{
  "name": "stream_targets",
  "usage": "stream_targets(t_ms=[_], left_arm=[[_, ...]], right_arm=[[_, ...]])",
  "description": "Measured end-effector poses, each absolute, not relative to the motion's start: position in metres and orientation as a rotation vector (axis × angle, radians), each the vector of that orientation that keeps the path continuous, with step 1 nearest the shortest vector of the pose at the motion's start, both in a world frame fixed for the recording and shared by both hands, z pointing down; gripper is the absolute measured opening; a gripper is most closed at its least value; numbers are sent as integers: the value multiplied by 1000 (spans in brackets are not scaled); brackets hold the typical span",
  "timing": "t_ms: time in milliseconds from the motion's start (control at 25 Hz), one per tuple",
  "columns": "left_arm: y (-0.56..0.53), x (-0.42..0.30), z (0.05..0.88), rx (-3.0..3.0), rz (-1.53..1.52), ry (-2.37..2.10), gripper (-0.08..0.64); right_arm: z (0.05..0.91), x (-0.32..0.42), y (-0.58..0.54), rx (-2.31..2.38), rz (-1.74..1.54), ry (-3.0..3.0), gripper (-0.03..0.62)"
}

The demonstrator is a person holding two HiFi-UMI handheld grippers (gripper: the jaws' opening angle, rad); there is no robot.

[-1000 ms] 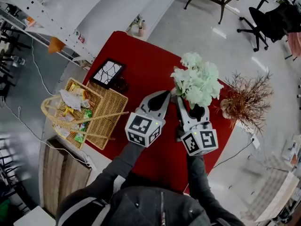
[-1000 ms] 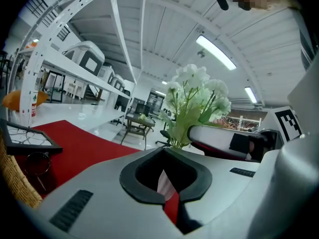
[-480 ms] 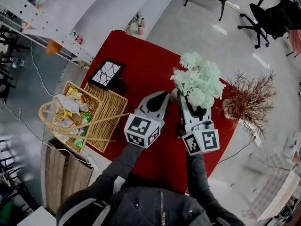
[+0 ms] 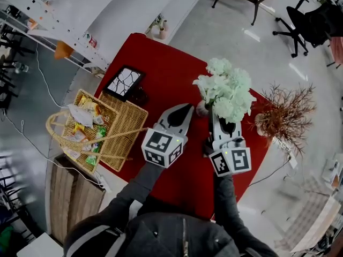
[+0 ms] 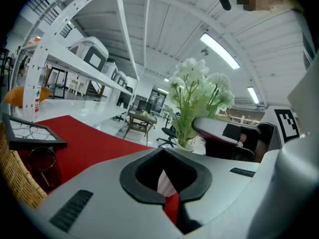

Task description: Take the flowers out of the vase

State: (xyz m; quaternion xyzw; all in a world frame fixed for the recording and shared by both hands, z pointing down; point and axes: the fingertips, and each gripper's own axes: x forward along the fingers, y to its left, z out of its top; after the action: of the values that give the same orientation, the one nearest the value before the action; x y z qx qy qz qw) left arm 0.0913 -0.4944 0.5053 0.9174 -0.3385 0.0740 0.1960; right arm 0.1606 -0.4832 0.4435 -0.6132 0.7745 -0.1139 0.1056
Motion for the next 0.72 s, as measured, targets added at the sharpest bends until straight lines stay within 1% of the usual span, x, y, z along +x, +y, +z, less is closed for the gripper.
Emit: stream_targets(t_ms=[440,720], left_arm=[[-493,85,502,2582,205,-937,9],[-487,83,498,2584,200,-923,9]], right_arm=[[439,159,-483,-1833,-294,2282,49],[425,162,-481,-1839,-234,2257,43]])
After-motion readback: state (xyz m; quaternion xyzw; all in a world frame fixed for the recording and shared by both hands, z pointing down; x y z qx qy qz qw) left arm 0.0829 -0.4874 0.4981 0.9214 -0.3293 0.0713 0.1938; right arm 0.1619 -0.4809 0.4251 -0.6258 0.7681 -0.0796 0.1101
